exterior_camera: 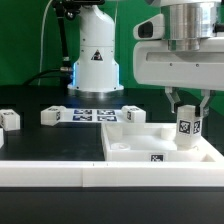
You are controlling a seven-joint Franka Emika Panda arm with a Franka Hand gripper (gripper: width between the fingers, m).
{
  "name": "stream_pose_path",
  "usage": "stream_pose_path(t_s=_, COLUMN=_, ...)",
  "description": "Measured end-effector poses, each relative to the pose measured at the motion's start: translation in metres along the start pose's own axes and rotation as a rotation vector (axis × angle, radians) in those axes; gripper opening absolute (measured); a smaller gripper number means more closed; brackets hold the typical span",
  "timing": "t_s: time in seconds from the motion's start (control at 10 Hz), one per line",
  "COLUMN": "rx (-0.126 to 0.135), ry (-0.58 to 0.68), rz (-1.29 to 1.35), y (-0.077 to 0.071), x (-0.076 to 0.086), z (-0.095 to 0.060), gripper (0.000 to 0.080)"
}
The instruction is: Assemble one leg
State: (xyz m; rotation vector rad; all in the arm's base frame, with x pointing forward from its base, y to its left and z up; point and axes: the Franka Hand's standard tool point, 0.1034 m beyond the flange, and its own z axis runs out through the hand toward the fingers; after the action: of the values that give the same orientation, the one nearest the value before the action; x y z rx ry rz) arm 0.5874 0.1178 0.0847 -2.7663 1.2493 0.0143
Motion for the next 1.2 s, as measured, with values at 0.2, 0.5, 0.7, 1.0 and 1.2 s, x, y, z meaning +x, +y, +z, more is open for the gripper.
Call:
stream_pose_path(t_s=0.2, rx=0.000, ry=0.000, rz=0.000, y=0.0000, x=0.0000, z=0.0000, gripper=0.0291)
stream_pose_path(t_s=0.5, rx=0.000, ry=0.000, rz=0.000, y=0.0000, x=0.0000, z=0.0000, gripper=0.0373)
stream_pose_path(t_s=0.7, rx=0.000, ry=0.000, rz=0.000, y=0.0000, x=0.0000, z=0.0000, gripper=0.0619)
stream_pose_path(t_s=1.0, rx=0.000, ry=0.000, rz=0.000, y=0.0000, x=0.0000, z=0.0000, gripper=0.0648)
stream_pose_path(t_s=1.2, rx=0.006, ry=-0.013, rz=0.105, y=-0.0013, x=-0.0032, z=0.0015, gripper=0.0649)
